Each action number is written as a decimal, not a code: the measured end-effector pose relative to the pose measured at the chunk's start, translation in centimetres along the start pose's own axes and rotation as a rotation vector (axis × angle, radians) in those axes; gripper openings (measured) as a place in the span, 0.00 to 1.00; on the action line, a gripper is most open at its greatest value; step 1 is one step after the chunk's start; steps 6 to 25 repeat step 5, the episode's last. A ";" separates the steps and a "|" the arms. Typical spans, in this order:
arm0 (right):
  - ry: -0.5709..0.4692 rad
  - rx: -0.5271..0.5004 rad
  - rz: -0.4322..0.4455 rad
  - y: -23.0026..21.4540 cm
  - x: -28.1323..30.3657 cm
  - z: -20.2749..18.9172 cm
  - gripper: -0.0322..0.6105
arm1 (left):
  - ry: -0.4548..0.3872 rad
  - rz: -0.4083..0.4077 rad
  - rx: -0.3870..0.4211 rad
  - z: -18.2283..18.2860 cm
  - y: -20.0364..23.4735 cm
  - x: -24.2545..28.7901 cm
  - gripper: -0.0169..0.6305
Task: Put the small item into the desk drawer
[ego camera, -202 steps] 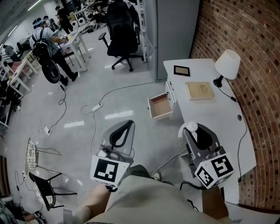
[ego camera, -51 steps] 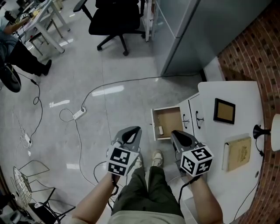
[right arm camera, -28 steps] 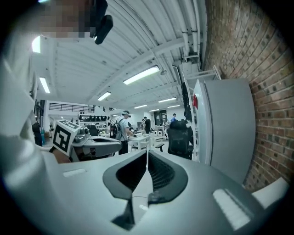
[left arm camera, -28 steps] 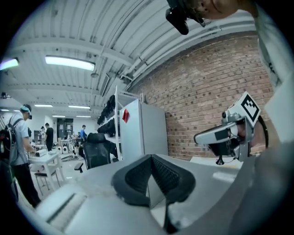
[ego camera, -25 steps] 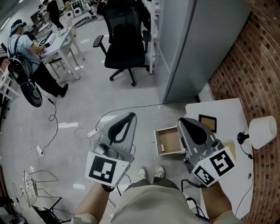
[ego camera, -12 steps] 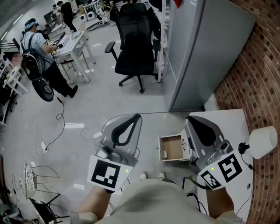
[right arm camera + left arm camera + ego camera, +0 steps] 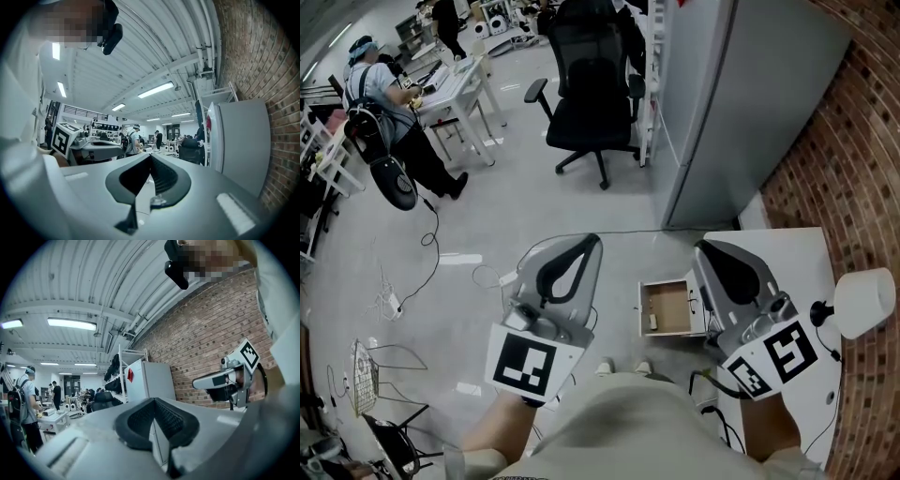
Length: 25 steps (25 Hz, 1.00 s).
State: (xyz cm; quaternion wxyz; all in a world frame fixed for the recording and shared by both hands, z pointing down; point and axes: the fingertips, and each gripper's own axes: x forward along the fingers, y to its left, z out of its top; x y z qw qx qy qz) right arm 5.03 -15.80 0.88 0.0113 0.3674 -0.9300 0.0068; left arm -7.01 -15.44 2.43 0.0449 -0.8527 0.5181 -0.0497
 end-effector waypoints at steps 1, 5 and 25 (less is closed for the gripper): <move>0.000 0.000 -0.001 -0.2 -0.1 -0.1 0.06 | 0.001 0.000 -0.001 0.0 -0.1 0.1 0.03; 0.003 0.007 0.000 -0.8 -0.7 -0.2 0.06 | 0.012 -0.004 0.001 0.0 -1.0 0.4 0.03; 0.003 0.007 0.000 -0.8 -0.7 -0.2 0.06 | 0.012 -0.004 0.001 0.0 -1.0 0.4 0.03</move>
